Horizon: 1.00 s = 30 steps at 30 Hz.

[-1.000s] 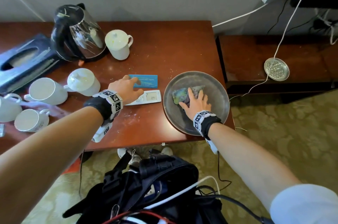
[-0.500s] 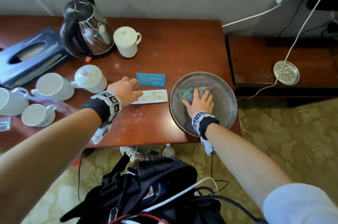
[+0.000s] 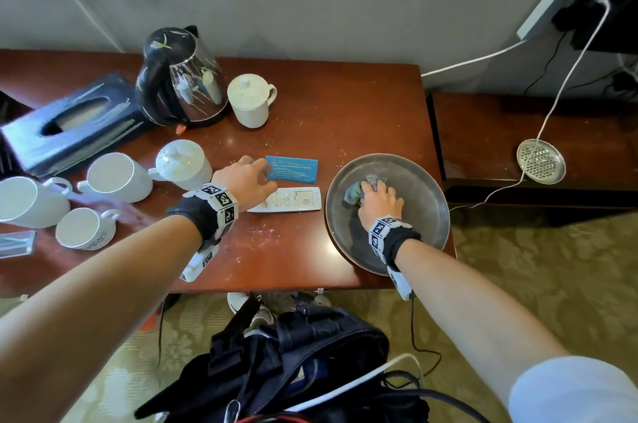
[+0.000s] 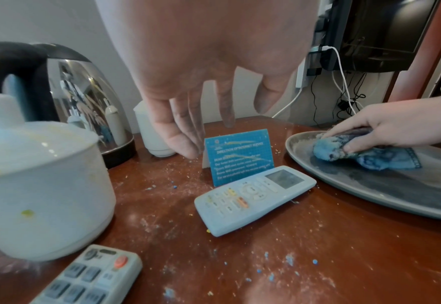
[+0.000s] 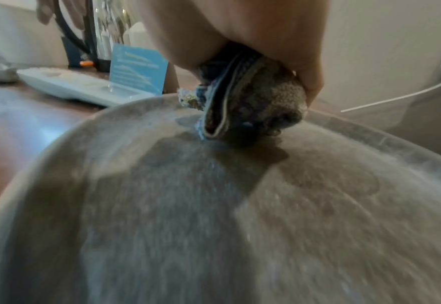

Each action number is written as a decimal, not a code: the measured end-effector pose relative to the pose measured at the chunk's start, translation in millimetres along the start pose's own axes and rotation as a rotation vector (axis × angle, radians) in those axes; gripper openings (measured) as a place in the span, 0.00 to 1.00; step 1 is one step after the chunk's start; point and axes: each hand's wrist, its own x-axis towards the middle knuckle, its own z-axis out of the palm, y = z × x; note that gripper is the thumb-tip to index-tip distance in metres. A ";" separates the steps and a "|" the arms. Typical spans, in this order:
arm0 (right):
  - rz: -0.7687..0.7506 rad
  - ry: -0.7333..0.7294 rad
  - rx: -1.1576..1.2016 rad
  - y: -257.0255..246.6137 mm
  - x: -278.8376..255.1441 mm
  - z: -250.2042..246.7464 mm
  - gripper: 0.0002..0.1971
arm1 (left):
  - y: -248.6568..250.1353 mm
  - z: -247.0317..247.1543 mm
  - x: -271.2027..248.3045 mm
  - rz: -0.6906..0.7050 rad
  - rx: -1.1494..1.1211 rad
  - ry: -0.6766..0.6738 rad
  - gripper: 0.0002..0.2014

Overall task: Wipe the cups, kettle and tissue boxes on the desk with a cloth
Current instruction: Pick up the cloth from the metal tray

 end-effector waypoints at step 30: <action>-0.424 0.185 0.225 -133.9 50.0 -123.3 0.23 | -79.1 -87.2 9.1 -0.202 -0.210 0.148 0.32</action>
